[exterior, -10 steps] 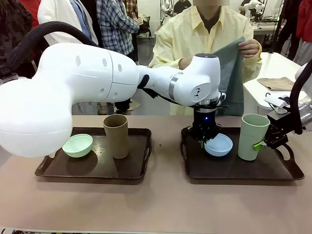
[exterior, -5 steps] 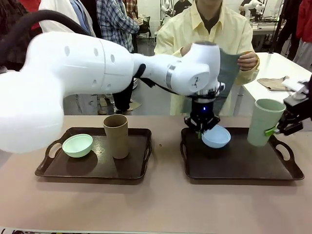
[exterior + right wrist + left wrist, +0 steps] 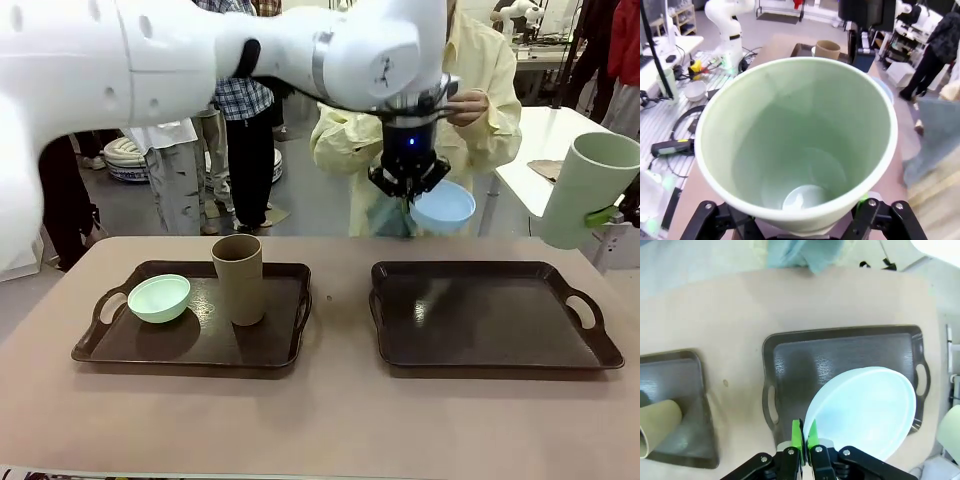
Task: Set up a tray with a mat and arrange the tableware.
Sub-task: Pick up the Picnic Bowl and Reusable plastic cup from the Handle tray in front of the human's position and hold them in the air.
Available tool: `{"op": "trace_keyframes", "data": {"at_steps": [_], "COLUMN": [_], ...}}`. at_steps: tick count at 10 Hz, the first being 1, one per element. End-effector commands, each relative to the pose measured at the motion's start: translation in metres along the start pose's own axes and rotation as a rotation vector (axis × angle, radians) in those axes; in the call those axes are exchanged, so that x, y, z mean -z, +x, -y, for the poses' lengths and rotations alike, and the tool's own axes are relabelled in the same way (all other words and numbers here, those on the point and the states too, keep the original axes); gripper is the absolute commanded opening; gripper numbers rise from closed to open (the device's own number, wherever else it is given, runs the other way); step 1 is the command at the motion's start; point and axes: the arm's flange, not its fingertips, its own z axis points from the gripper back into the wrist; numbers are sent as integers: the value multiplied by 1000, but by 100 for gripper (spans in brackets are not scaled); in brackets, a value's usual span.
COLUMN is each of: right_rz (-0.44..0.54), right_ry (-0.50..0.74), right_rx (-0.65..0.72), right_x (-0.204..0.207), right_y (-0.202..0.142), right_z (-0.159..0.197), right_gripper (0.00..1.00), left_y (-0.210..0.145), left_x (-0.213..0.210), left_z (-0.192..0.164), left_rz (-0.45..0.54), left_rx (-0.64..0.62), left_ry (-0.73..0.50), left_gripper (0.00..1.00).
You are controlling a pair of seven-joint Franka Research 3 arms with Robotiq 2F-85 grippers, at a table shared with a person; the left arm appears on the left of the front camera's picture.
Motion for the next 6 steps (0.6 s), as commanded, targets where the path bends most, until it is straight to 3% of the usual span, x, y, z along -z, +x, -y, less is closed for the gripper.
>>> {"op": "trace_keyframes", "data": {"at_steps": [1,3,4,6], "right_rz": [-7,-25,-10,-10], "right_ry": [-4,1,-3,-3], "right_rx": [21,83,0,0], "right_x": [4,3,-2,-2], "right_y": [12,0,14,14], "right_z": [-9,8,-5,-5], "right_gripper": [5,5,5,5], "left_y": [-7,-3,-3,-3], "left_x": [-13,-12,-12,-12], "left_z": [4,1,1,1], "left_rz": [34,14,14,14], "left_rx": [-11,4,4,4], "left_ry": [44,2,2,2], "left_gripper": [0,0,0,0]}}
